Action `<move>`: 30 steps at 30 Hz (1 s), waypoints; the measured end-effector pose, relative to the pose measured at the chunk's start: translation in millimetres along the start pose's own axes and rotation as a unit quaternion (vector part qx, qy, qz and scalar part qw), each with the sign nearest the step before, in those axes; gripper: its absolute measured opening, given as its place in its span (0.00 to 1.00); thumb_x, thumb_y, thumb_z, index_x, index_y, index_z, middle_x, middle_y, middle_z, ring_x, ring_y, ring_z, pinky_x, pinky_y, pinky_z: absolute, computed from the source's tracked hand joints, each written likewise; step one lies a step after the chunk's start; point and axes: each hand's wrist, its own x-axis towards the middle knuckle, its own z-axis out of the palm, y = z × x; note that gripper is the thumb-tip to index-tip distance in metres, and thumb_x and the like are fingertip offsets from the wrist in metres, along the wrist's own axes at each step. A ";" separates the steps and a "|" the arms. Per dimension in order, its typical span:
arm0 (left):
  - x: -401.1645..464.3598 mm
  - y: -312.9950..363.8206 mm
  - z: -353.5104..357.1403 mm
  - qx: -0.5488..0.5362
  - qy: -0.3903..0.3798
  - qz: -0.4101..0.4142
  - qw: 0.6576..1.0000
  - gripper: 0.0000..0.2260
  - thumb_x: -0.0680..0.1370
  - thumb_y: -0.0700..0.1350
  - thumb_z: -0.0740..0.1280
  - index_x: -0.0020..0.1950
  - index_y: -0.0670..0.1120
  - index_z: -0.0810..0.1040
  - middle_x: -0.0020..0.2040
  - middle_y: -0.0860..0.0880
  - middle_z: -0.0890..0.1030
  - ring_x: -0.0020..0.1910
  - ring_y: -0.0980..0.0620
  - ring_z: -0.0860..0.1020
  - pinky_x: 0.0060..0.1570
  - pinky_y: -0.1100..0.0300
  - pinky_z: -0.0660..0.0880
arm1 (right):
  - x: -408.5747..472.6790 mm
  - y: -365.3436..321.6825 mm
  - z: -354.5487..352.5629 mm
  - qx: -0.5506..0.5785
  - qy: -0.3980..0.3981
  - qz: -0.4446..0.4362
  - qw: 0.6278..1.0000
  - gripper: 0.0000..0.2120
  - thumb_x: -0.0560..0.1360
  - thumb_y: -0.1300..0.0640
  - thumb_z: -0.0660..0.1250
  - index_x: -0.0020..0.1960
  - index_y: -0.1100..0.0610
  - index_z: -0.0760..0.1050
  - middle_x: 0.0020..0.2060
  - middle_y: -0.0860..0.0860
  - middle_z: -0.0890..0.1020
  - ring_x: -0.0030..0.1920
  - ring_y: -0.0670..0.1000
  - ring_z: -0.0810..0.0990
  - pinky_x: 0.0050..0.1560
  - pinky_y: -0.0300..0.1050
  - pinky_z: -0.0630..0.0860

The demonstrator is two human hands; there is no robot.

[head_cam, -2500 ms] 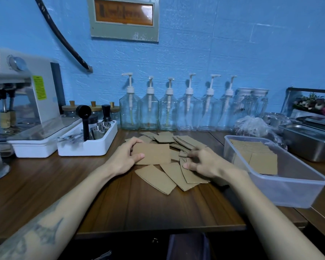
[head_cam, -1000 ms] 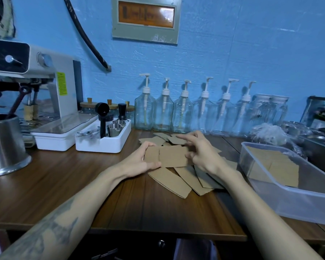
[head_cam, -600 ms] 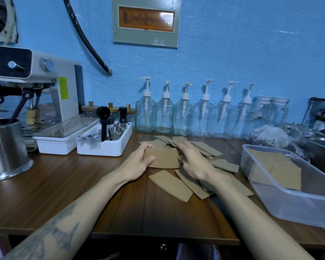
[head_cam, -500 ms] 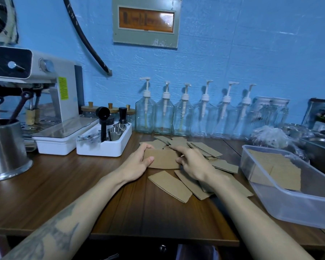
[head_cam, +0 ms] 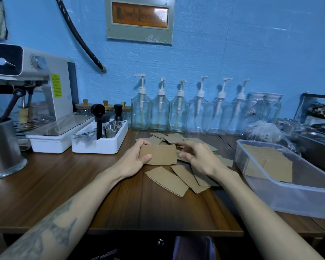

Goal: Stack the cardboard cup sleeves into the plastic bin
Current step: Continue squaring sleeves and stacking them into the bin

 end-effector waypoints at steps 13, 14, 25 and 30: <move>-2.1 0.9 -0.1 -0.001 -0.011 0.014 1.000 0.16 0.80 0.42 0.66 0.63 0.59 0.70 0.59 0.56 0.76 0.56 0.55 0.75 0.57 0.58 0.73 | -25.4 22.3 -11.4 -0.099 -0.088 0.028 0.991 0.28 0.75 0.37 0.67 0.70 0.50 0.74 0.61 0.47 0.73 0.61 0.46 0.68 0.58 0.39 0.62; -2.1 0.8 0.0 -0.003 -0.011 0.012 1.000 0.16 0.80 0.42 0.66 0.62 0.59 0.70 0.58 0.56 0.76 0.55 0.56 0.75 0.54 0.60 0.72 | -25.3 22.7 -10.9 -0.096 -0.092 0.034 0.991 0.29 0.75 0.36 0.67 0.70 0.50 0.73 0.61 0.47 0.72 0.63 0.47 0.68 0.59 0.40 0.63; -1.1 0.7 1.4 -0.010 -0.004 -0.009 1.000 0.14 0.80 0.43 0.67 0.62 0.58 0.71 0.54 0.56 0.78 0.51 0.60 0.76 0.48 0.63 0.71 | -14.4 11.2 -1.8 -0.117 -0.139 0.045 0.982 0.33 0.67 0.29 0.69 0.63 0.49 0.78 0.61 0.46 0.69 0.66 0.50 0.63 0.71 0.55 0.63; -0.2 -2.0 1.5 -0.006 -0.002 -0.011 1.000 0.14 0.80 0.44 0.67 0.61 0.59 0.71 0.54 0.57 0.78 0.50 0.60 0.76 0.46 0.64 0.70 | -11.5 10.7 -4.2 -0.128 -0.171 0.037 0.976 0.29 0.67 0.28 0.67 0.62 0.42 0.76 0.61 0.46 0.68 0.67 0.50 0.61 0.72 0.56 0.61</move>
